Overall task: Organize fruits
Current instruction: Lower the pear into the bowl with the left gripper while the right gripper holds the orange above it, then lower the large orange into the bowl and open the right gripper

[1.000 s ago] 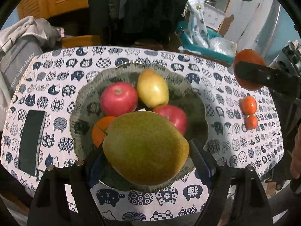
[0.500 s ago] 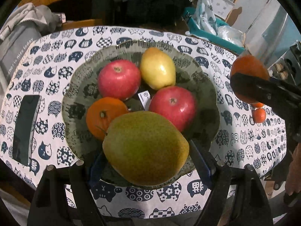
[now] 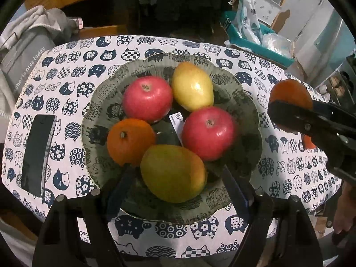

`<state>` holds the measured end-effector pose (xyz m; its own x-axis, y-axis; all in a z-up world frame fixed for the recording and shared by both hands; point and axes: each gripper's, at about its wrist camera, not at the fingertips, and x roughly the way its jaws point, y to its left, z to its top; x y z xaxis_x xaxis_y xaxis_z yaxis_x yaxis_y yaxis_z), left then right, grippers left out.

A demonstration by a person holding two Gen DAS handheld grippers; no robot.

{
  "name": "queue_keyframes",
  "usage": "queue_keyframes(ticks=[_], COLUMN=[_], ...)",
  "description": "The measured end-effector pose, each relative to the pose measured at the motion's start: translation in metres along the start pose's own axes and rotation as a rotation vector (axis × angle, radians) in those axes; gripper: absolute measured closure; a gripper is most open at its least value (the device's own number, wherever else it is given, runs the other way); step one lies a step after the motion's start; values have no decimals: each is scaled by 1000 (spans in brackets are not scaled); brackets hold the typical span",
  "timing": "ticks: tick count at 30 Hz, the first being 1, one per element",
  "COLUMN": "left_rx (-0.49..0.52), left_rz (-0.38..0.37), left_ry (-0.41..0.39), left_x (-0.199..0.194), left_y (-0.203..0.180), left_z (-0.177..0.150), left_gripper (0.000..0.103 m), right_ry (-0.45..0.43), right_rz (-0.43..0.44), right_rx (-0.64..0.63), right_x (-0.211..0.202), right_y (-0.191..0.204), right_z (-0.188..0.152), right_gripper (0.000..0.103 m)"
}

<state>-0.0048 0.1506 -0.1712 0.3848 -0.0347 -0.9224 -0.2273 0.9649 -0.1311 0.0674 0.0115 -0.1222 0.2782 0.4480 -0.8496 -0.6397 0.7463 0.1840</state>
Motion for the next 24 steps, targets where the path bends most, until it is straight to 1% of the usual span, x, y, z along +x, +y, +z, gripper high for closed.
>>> queue_keyframes(ticks=[2,7,16,20,24], left_rx=[-6,-51,-147,-178,-184], left_rz=[-6,-13,12,16,16], left_ry=[-11,-68,-145,-156,-145], left_x=[-4,-18,-28,-28,-23], left_y=[1,11,40,48,51], left_z=[2,11,26,28,28], left_gripper=[21,21,21,21,21], right_ry=[-2,-2,31,49,73], right_rz=[-1,-2,-15,-16,-10], right_rx=[4,5,3,1,0], right_x=[1,7,34,47,59], right_y=[-1,-4,-11,-13,-14], right_z=[1,8,21,25,25], right_gripper=[54,54,54,54,54])
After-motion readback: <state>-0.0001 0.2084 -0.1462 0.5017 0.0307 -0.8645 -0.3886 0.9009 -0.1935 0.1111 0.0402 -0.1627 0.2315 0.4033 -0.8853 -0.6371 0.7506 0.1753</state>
